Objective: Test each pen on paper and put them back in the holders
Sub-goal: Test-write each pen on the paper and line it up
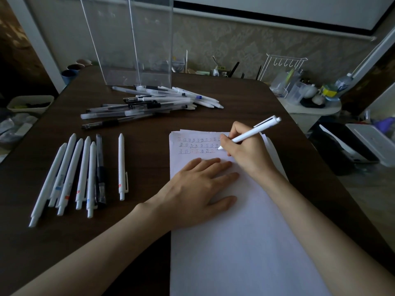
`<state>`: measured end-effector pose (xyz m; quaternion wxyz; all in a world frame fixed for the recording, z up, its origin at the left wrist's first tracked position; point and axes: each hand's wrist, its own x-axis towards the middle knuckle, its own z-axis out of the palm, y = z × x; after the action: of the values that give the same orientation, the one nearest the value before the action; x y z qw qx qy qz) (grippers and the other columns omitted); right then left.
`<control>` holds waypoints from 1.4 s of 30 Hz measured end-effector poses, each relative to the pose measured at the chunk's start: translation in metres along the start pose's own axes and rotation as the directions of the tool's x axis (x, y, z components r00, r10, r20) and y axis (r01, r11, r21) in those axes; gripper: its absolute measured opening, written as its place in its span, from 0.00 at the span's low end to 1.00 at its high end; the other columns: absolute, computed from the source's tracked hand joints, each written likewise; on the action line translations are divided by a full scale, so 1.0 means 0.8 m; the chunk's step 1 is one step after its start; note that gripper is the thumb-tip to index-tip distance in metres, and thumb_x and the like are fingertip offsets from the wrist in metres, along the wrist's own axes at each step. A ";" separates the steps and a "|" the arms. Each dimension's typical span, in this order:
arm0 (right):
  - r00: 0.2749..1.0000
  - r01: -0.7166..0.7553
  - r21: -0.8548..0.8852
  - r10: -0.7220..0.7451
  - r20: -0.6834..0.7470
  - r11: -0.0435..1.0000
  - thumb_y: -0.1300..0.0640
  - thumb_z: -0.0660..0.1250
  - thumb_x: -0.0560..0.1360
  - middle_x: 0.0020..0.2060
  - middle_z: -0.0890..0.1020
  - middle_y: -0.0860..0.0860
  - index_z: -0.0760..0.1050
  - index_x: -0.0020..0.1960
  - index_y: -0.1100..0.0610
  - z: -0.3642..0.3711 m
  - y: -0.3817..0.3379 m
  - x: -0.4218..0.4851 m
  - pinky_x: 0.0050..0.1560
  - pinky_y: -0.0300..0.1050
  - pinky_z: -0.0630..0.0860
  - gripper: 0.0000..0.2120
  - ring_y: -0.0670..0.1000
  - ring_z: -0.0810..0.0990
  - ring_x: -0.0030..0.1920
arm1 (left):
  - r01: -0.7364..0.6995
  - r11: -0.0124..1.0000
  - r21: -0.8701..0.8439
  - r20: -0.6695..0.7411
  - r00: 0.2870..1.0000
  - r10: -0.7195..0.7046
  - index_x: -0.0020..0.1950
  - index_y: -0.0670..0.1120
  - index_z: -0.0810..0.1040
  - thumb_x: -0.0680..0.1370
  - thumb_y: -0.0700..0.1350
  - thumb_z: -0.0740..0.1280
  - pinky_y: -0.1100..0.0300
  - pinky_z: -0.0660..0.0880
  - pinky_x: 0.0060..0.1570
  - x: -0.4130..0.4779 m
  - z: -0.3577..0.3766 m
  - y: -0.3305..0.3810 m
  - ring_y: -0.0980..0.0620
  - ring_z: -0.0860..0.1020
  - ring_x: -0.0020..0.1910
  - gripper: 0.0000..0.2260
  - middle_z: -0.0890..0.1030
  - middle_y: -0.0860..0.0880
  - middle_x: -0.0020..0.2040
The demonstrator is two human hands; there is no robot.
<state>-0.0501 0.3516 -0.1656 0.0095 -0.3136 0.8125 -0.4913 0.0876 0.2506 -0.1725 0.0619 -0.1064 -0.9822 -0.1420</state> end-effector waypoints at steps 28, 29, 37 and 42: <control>1.000 -0.024 0.030 0.024 0.011 0.999 0.66 0.65 0.74 0.23 0.66 0.48 0.61 0.32 0.57 -0.002 -0.003 -0.001 0.28 0.31 0.64 0.17 0.37 0.74 0.25 | -0.021 0.999 -0.033 -0.026 0.999 0.020 0.72 0.53 0.66 0.76 0.63 0.48 0.58 0.53 0.68 0.000 0.000 -0.001 0.51 0.60 0.72 0.28 0.64 0.50 0.73; 1.000 -0.015 0.042 0.015 0.011 0.999 0.64 0.66 0.75 0.23 0.67 0.47 0.62 0.32 0.57 -0.002 -0.003 0.000 0.28 0.31 0.64 0.17 0.37 0.74 0.25 | -0.026 0.999 -0.039 -0.035 0.999 0.025 0.71 0.53 0.67 0.76 0.62 0.49 0.58 0.54 0.68 0.000 -0.001 -0.002 0.50 0.61 0.72 0.27 0.65 0.50 0.72; 0.997 0.015 0.187 -0.031 0.078 0.982 0.61 0.66 0.77 0.38 0.80 0.47 0.74 0.50 0.50 -0.009 -0.001 -0.002 0.39 0.37 0.72 0.07 0.42 0.78 0.39 | 0.251 0.943 -0.217 -0.284 0.908 -0.307 0.64 0.50 0.70 0.73 0.64 0.62 0.63 0.64 0.47 0.001 -0.012 -0.002 0.54 0.73 0.53 0.25 0.77 0.55 0.52; 0.984 0.056 0.168 -0.083 0.160 0.984 0.74 0.56 0.72 0.49 0.82 0.52 0.75 0.59 0.49 -0.009 -0.003 -0.003 0.55 0.48 0.73 0.26 0.47 0.77 0.52 | 0.176 0.949 -0.260 -0.221 0.946 -0.236 0.74 0.53 0.59 0.70 0.60 0.70 0.59 0.66 0.52 0.002 -0.013 -0.004 0.51 0.72 0.56 0.37 0.76 0.53 0.56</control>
<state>-0.0494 0.3574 -0.1603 0.0856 -0.3799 0.7547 -0.5280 0.0861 0.2449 -0.1636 0.1566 0.0097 -0.9482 -0.2762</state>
